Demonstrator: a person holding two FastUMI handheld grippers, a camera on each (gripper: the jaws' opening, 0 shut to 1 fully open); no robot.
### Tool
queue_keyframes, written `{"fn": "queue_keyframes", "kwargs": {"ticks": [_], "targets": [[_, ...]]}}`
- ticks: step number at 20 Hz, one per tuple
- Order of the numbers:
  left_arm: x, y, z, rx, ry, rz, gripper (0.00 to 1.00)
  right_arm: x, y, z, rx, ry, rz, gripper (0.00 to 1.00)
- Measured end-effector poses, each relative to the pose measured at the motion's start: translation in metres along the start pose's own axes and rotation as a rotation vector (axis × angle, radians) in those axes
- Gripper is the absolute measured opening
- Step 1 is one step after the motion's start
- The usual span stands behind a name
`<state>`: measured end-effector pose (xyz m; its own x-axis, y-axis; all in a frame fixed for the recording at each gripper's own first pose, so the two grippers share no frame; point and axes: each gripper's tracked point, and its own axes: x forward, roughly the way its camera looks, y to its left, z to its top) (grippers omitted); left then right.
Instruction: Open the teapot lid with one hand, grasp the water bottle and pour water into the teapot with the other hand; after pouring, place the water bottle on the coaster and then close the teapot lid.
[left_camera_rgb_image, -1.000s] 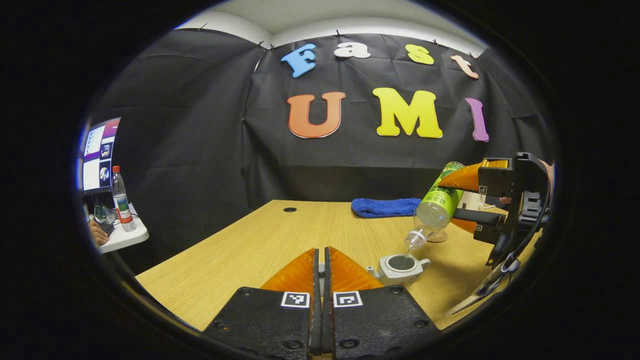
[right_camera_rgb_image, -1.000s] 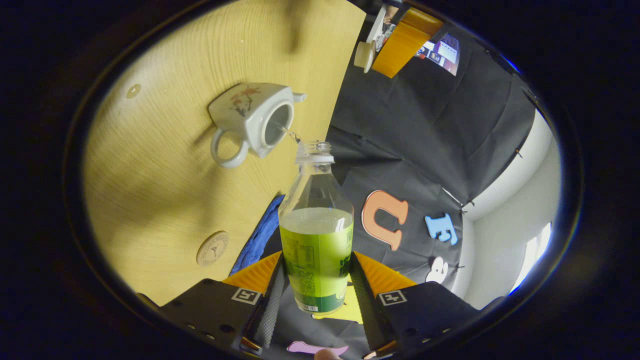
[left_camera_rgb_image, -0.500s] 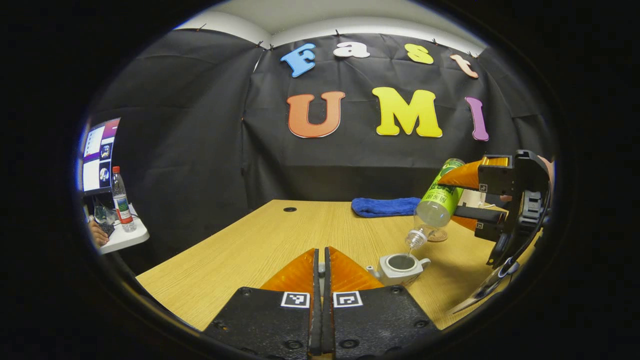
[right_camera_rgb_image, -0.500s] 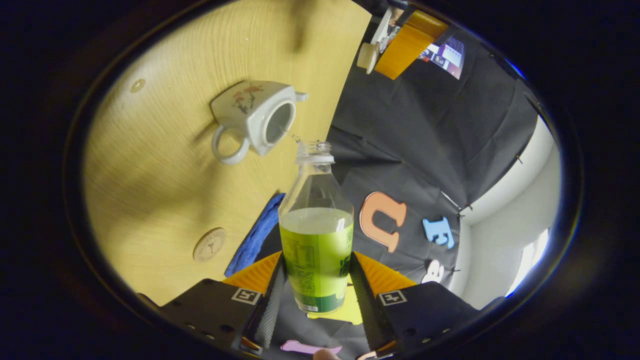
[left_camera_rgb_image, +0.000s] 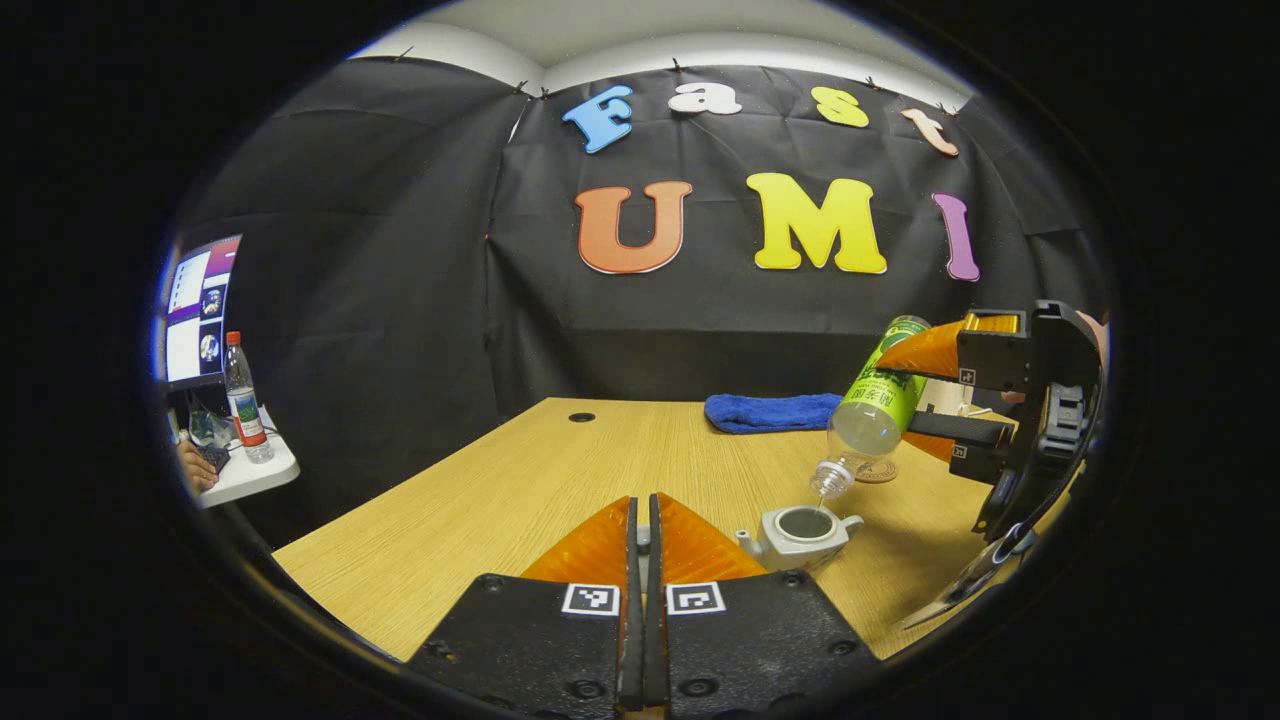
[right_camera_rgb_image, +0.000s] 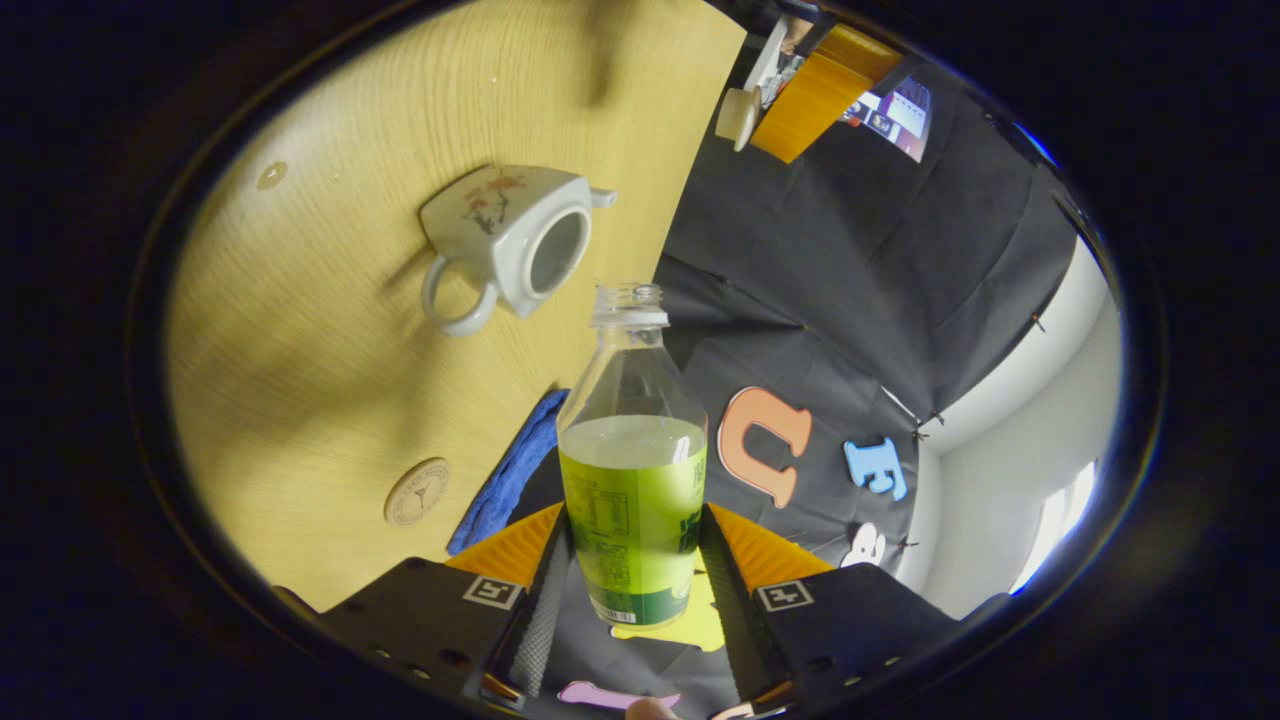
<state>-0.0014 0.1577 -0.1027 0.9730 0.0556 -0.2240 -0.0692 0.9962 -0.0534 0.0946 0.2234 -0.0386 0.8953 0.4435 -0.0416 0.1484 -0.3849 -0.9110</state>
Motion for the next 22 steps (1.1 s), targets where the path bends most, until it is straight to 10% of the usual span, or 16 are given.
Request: {"fn": "queue_keyframes", "kwargs": {"ticks": [8,22], "targets": [[-0.003,0.005,0.002,-0.009,-0.005,0.006,0.03,-0.001,0.004,0.003,0.051,-0.013,0.005,0.71],[-0.007,-0.011,0.018,0.013,-0.032,-0.006,0.03,-0.015,0.026,-0.014,0.707,0.031,0.104,0.70]]}}
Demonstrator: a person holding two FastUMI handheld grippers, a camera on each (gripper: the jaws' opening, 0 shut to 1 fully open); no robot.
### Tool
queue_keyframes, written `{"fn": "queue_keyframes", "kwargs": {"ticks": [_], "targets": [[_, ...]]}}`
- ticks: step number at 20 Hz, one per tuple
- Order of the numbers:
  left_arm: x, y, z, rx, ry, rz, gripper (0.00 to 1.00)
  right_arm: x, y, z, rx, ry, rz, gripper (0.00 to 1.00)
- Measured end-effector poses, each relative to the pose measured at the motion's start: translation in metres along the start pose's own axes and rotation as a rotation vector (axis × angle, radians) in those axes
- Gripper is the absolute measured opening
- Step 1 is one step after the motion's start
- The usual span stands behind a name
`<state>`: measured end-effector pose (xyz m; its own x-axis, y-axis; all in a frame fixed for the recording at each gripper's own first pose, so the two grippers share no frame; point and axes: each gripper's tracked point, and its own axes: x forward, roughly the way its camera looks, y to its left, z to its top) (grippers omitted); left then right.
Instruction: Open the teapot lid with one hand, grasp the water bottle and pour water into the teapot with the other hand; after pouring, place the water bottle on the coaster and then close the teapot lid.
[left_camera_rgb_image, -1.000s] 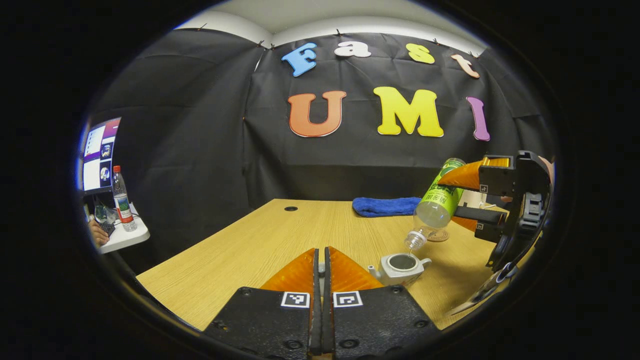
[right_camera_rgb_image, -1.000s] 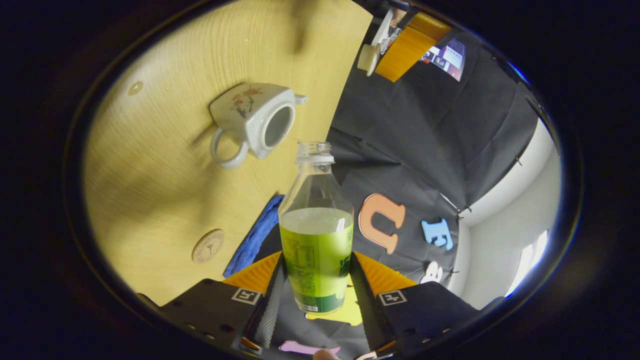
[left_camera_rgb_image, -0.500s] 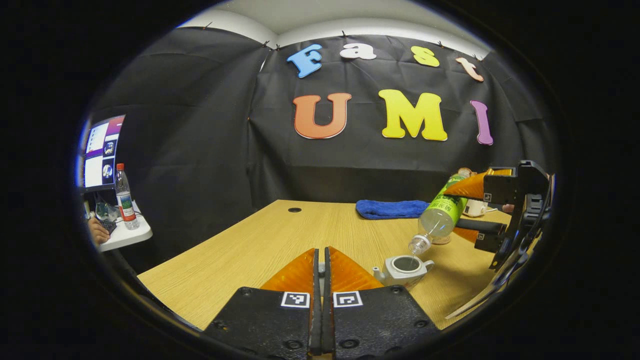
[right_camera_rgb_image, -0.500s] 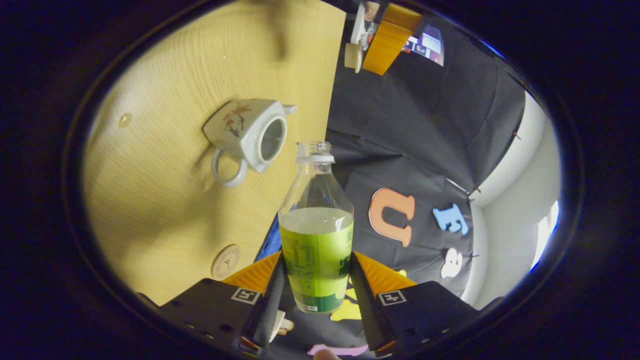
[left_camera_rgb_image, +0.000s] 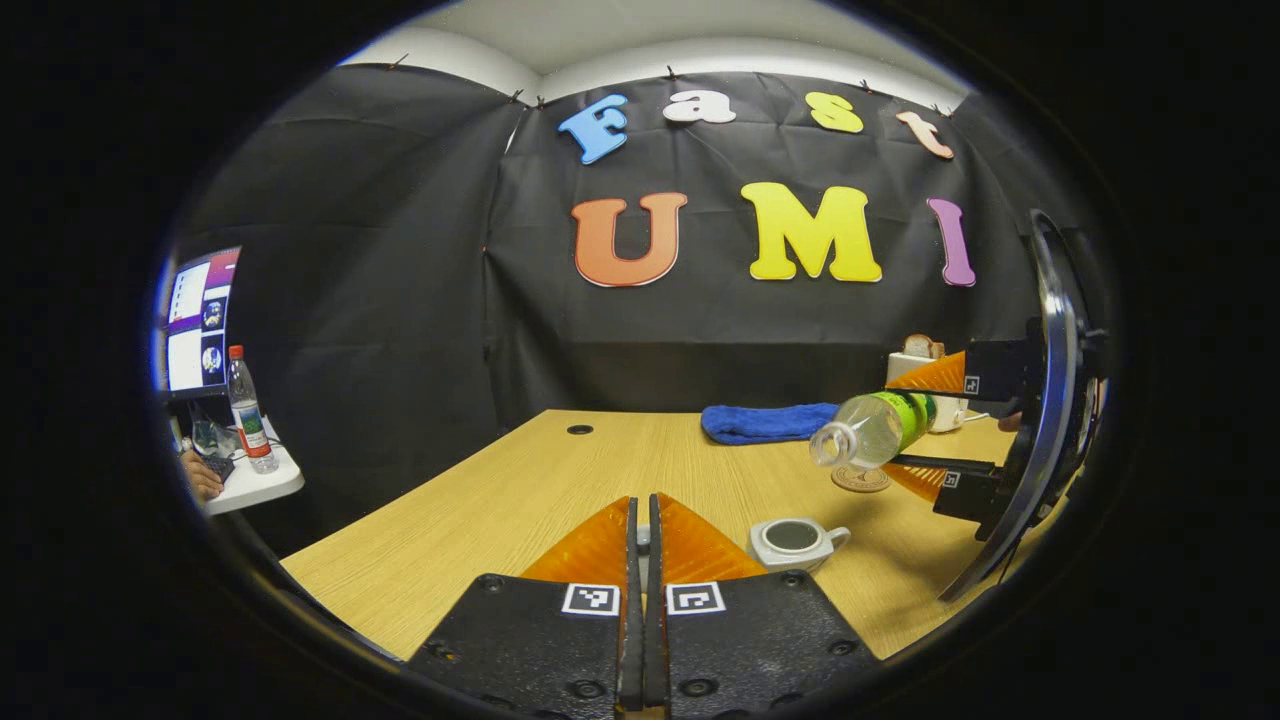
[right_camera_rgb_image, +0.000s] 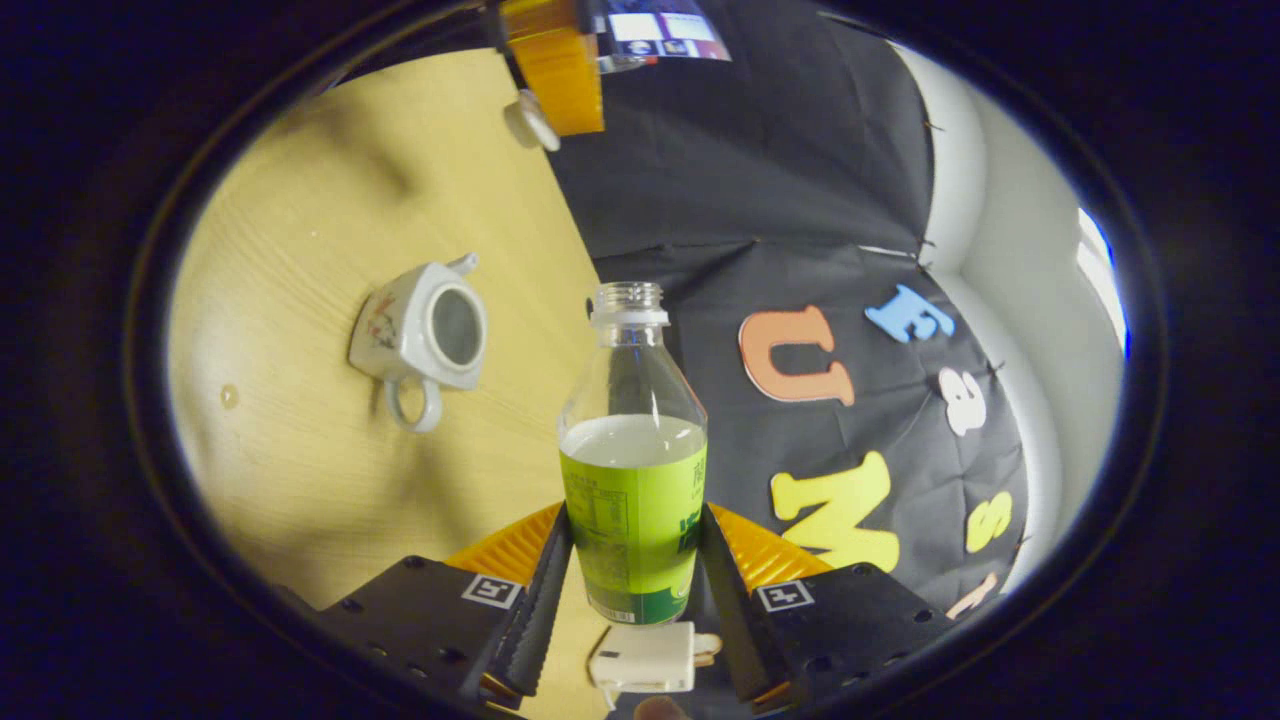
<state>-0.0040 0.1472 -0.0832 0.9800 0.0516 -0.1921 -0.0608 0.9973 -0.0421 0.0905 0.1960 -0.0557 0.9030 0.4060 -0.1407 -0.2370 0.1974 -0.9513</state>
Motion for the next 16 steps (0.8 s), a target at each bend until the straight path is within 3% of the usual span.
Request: {"fn": "queue_keyframes", "kwargs": {"ticks": [11,16], "targets": [[0.002,-0.055,0.013,0.033,-0.041,-0.077,0.03,0.010,-0.058,-0.054,0.782,0.031,-0.072,0.70],[0.004,-0.058,0.010,0.025,-0.032,-0.088,0.03,0.033,-0.058,-0.067,1.160,-0.016,-0.021,0.70]]}}
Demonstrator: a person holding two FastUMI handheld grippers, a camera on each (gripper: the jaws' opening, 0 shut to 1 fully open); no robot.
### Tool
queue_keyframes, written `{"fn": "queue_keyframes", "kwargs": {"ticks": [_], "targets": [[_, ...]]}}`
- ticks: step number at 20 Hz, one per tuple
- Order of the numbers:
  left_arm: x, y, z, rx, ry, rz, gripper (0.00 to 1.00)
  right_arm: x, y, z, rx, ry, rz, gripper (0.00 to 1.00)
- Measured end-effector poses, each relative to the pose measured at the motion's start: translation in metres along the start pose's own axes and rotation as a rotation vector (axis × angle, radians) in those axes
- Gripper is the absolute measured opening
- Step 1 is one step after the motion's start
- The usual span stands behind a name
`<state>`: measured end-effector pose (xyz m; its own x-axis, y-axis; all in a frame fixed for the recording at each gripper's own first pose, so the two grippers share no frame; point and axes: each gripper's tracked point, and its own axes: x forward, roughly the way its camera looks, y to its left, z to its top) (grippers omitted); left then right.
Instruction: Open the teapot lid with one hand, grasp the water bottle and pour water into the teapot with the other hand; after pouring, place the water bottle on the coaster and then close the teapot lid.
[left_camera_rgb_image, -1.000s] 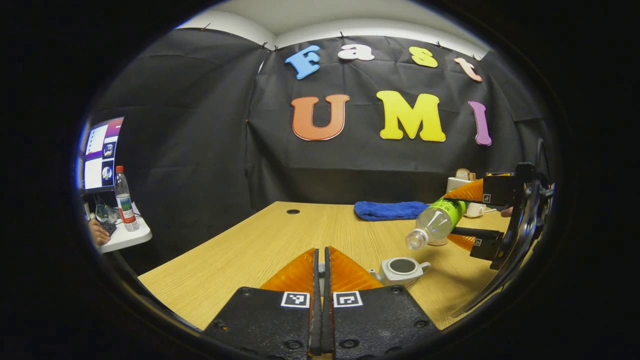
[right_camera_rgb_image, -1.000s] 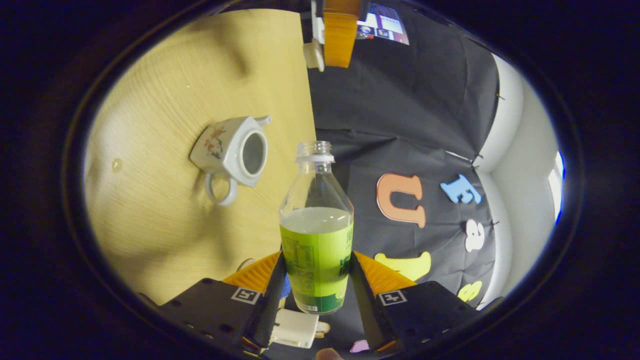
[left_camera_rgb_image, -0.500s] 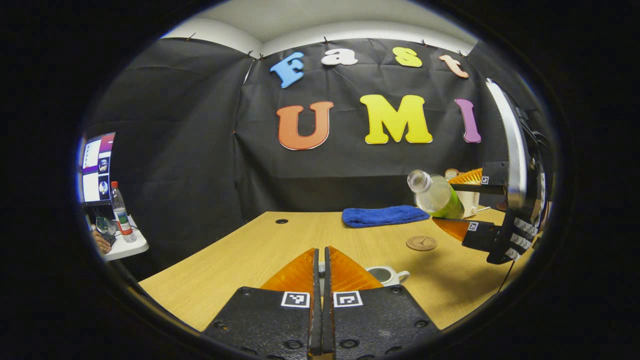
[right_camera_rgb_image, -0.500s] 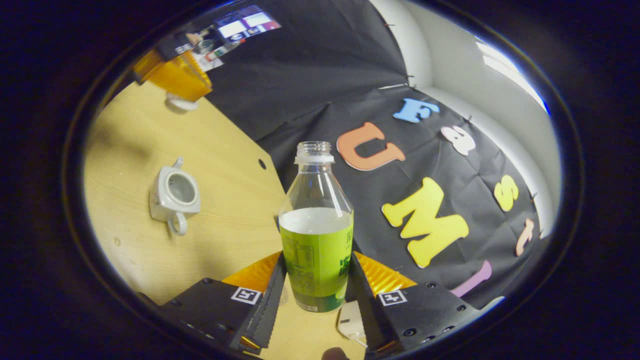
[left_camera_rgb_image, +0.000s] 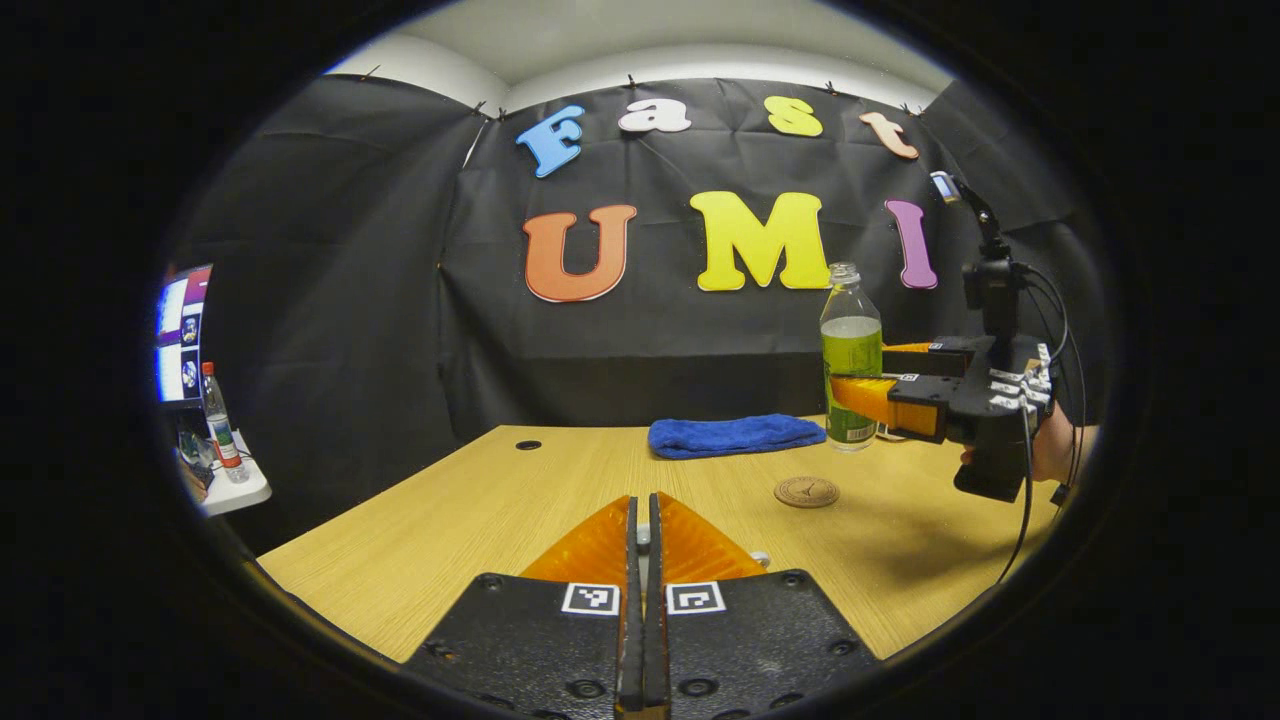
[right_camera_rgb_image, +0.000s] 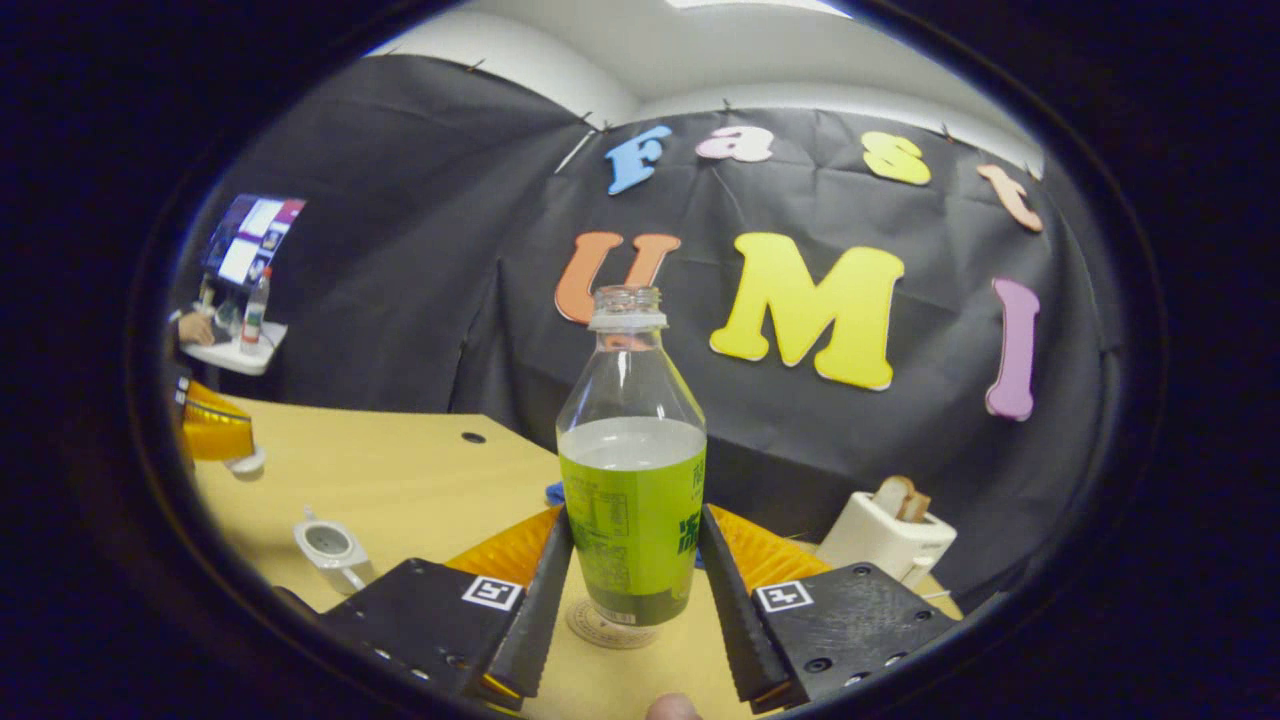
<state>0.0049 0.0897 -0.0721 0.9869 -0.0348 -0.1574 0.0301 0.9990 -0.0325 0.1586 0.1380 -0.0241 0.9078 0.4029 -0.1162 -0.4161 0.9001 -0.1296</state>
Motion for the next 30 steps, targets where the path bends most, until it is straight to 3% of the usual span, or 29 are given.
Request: {"fn": "queue_keyframes", "kwargs": {"ticks": [5,13,19,23,25,30], "targets": [[-0.001,0.004,0.002,0.002,-0.005,0.005,0.03,0.040,-0.012,-0.031,0.212,0.049,-0.003,0.70],[0.001,0.007,-0.003,0.015,0.007,0.011,0.03,0.069,-0.009,-0.082,0.227,0.161,-0.024,0.70],[0.001,0.007,-0.006,0.023,0.013,0.014,0.04,0.071,-0.008,-0.091,0.234,0.171,-0.034,0.71],[0.002,0.002,-0.005,0.020,0.011,0.016,0.04,0.070,-0.006,-0.094,0.251,0.188,-0.034,0.78],[0.002,-0.003,-0.003,0.010,0.002,0.016,0.04,0.063,-0.005,-0.094,0.263,0.203,-0.031,0.98],[0.008,-0.028,-0.005,0.011,-0.004,-0.016,0.04,0.007,-0.016,-0.088,0.311,0.227,-0.058,0.97]]}}
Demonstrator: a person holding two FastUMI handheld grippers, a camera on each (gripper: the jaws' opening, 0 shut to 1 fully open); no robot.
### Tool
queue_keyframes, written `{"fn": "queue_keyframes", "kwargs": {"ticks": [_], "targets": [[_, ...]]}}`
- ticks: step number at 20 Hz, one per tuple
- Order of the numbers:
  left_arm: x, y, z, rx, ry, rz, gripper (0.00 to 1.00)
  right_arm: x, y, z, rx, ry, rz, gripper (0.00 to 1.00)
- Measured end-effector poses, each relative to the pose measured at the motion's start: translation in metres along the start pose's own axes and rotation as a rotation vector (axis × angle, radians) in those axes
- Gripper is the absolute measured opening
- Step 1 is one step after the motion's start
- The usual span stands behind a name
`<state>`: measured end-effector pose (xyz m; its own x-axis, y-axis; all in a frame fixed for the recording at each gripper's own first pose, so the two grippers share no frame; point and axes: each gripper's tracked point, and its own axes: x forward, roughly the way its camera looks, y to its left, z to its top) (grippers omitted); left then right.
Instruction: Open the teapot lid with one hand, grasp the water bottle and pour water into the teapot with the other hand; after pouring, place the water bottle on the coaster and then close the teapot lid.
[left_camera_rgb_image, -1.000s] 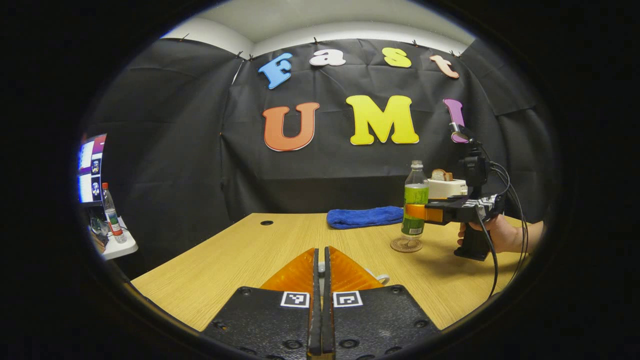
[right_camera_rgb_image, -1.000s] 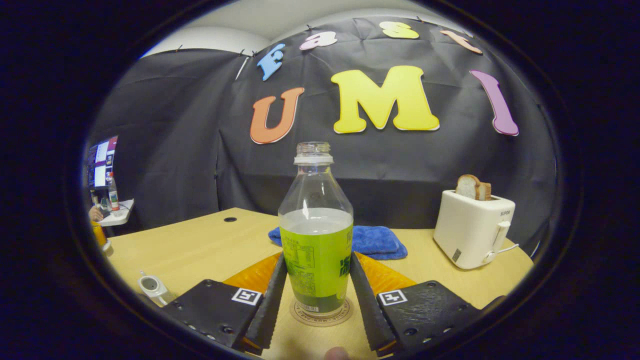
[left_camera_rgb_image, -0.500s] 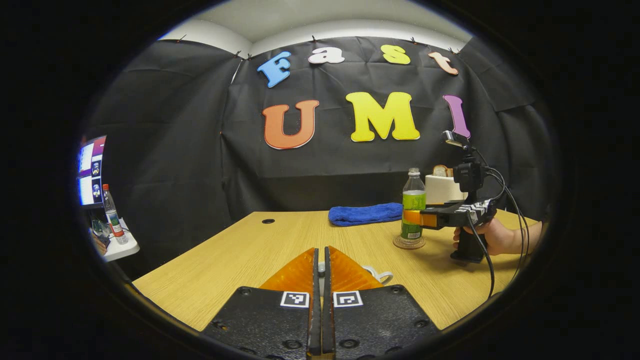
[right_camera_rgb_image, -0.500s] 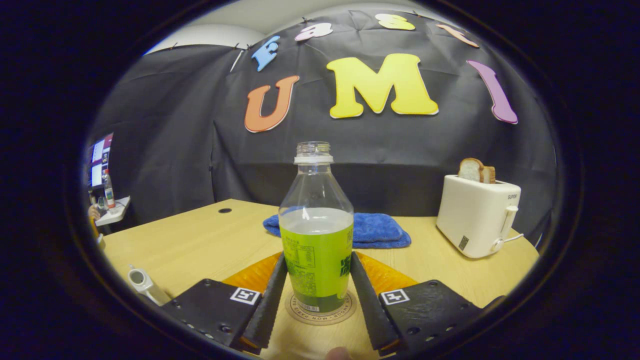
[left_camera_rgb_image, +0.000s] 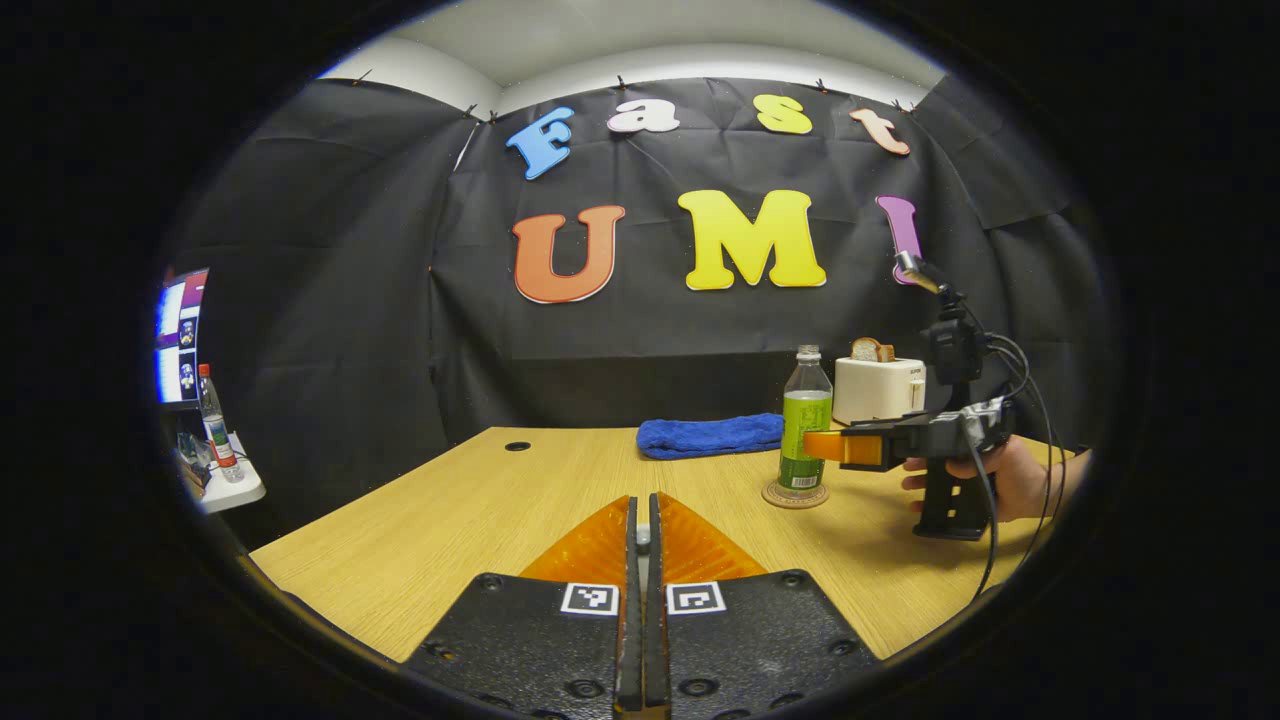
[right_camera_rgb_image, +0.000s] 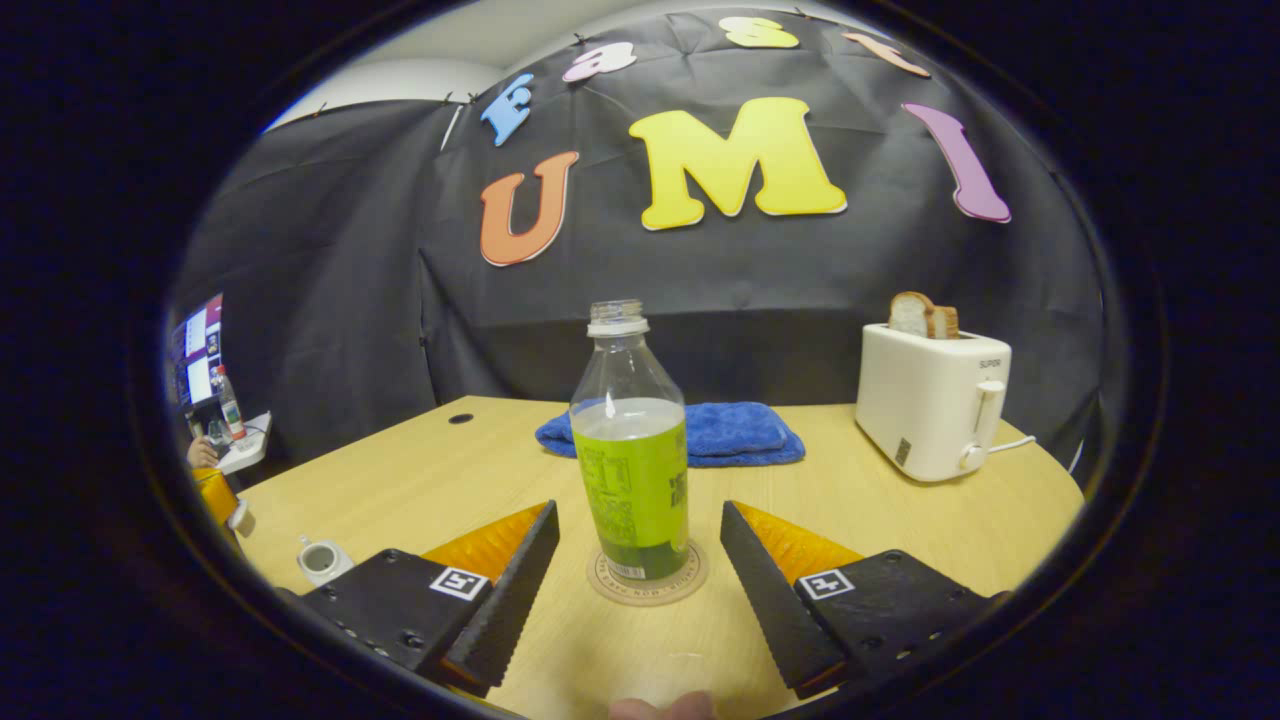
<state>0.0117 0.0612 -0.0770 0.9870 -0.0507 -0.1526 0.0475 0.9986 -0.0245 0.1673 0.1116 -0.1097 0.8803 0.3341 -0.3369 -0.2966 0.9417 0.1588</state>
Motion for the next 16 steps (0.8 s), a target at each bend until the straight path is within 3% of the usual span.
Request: {"fn": "queue_keyframes", "kwargs": {"ticks": [9,16], "targets": [[0.039,-0.010,-0.020,-0.026,0.014,0.005,0.04,-0.117,-0.042,0.012,-0.023,-0.164,-0.082,0.97],[0.050,-0.008,-0.037,-0.043,0.046,0.011,0.04,-0.147,-0.044,0.019,-0.086,-0.244,-0.119,0.97]]}}
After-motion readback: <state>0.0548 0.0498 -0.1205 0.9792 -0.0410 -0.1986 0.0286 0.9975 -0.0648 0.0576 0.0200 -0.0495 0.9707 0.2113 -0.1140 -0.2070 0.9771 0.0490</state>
